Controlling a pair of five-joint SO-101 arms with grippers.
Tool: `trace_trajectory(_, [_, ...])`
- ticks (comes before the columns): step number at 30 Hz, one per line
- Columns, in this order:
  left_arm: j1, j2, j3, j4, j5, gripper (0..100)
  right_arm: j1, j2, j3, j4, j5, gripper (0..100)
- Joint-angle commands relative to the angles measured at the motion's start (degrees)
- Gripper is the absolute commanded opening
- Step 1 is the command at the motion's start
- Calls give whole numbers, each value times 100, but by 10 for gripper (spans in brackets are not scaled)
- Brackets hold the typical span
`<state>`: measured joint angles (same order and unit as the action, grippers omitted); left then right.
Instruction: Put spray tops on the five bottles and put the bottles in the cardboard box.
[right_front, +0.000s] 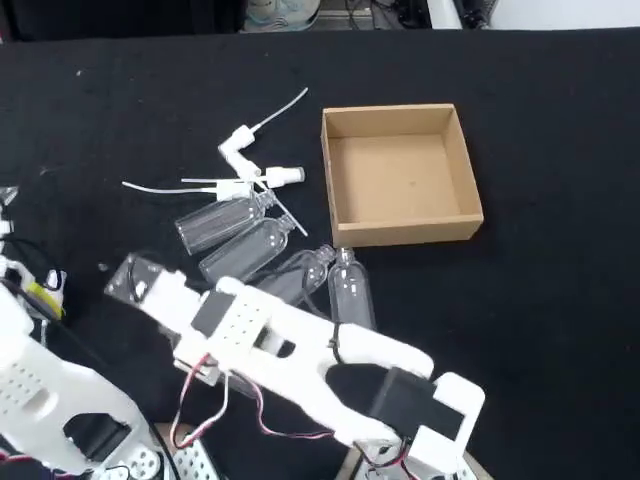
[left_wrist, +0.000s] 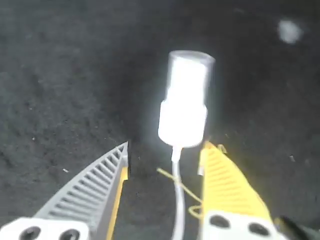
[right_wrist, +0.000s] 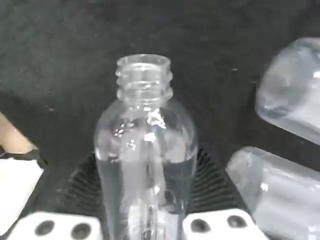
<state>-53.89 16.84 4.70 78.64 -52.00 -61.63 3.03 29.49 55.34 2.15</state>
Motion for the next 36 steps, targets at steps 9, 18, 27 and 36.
trace_trajectory(9, [989, -185, -1174, 800, 211, 226, -79, -374, 154, -492, -185, 15])
trace_trajectory(18, [998, -185, -198, -334, 422, 227, -79, -374, 154, -492, -229, 15])
trace_trajectory(27, [848, -185, 171, -387, 378, 227, -70, -426, 171, -501, -229, 15])
trace_trajectory(36, [840, -255, 954, -932, 422, 23, -35, -963, 312, -501, -229, 15])
